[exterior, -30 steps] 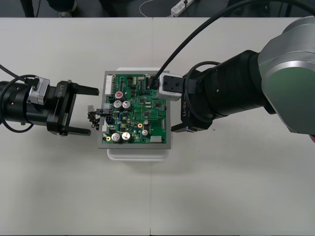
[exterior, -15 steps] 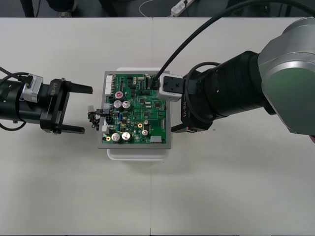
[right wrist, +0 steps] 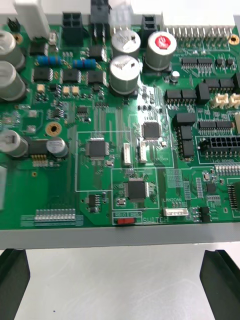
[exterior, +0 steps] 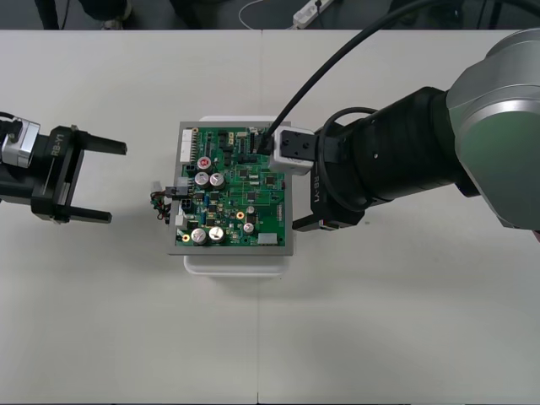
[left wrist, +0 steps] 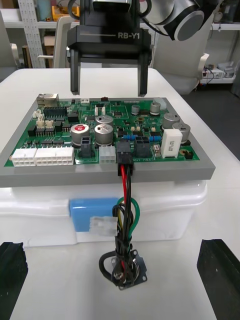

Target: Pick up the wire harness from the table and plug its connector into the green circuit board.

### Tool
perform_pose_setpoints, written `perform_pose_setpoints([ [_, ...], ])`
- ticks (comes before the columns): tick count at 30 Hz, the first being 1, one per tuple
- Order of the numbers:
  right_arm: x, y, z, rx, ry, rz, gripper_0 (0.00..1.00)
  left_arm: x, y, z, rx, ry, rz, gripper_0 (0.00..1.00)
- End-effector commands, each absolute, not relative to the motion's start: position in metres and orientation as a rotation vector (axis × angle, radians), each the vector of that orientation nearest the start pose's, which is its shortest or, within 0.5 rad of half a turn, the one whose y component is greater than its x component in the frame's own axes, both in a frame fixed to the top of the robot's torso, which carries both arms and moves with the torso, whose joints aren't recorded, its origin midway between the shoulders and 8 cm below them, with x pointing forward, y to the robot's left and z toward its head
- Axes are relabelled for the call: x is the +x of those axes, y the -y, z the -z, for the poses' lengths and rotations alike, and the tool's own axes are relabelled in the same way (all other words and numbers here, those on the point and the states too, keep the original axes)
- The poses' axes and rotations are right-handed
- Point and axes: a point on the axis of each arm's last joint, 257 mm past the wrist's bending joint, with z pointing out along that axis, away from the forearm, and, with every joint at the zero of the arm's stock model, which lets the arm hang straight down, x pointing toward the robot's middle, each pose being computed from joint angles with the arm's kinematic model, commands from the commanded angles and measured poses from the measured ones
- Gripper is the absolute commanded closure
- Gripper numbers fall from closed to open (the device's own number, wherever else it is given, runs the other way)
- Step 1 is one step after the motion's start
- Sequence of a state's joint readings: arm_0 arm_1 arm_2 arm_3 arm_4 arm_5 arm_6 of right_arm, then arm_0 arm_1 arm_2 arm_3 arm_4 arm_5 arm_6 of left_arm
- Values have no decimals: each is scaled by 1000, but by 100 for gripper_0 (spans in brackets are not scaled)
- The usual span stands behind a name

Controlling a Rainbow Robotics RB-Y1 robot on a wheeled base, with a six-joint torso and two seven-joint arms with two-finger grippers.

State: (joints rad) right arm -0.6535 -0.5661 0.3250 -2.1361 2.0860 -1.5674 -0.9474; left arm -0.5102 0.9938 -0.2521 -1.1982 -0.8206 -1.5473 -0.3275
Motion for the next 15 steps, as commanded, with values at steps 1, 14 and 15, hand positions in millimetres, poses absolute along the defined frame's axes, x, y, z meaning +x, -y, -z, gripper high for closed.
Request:
perform_pose_setpoints([
  [1, 395, 39, 96, -1787, -1566, -165, 0, 407, -231, 81, 1647, -1126, 708, 0],
  [14, 386, 75, 79, -1815, -1574, -195, 0, 410, -244, 78, 1743, -1198, 604, 0],
  [15, 385, 80, 78, -1821, -1580, -192, 0, 411, -245, 77, 1739, -1216, 599, 0],
])
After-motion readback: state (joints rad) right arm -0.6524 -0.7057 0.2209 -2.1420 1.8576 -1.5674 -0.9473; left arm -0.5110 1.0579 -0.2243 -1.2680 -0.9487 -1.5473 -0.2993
